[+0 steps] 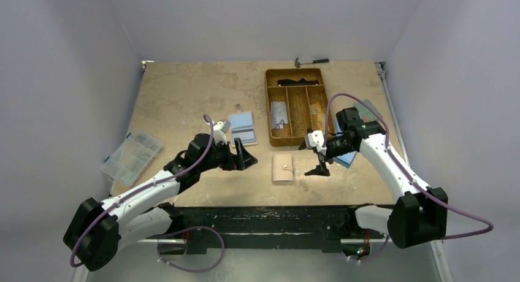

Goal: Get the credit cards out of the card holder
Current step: Open the card holder at the center of the board.

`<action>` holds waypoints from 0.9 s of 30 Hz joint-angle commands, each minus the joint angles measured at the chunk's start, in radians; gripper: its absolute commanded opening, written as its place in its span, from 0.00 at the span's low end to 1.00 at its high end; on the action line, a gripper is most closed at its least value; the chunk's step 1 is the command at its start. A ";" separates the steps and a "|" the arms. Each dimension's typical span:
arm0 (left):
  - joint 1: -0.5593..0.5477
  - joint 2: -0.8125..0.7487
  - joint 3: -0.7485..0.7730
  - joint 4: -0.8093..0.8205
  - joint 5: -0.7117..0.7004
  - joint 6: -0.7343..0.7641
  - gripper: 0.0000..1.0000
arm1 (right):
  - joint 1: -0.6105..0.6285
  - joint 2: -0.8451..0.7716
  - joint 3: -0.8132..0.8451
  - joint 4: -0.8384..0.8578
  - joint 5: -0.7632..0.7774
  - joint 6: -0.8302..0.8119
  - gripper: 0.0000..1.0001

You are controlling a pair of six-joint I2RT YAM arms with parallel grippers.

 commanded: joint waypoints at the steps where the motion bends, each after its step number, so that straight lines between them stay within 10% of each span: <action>1: -0.008 0.014 -0.020 0.068 0.008 -0.029 0.90 | 0.024 0.008 0.019 -0.055 -0.078 -0.159 0.97; 27: -0.017 0.207 -0.165 0.425 0.089 -0.134 0.91 | 0.419 0.150 -0.109 0.330 0.321 0.151 0.88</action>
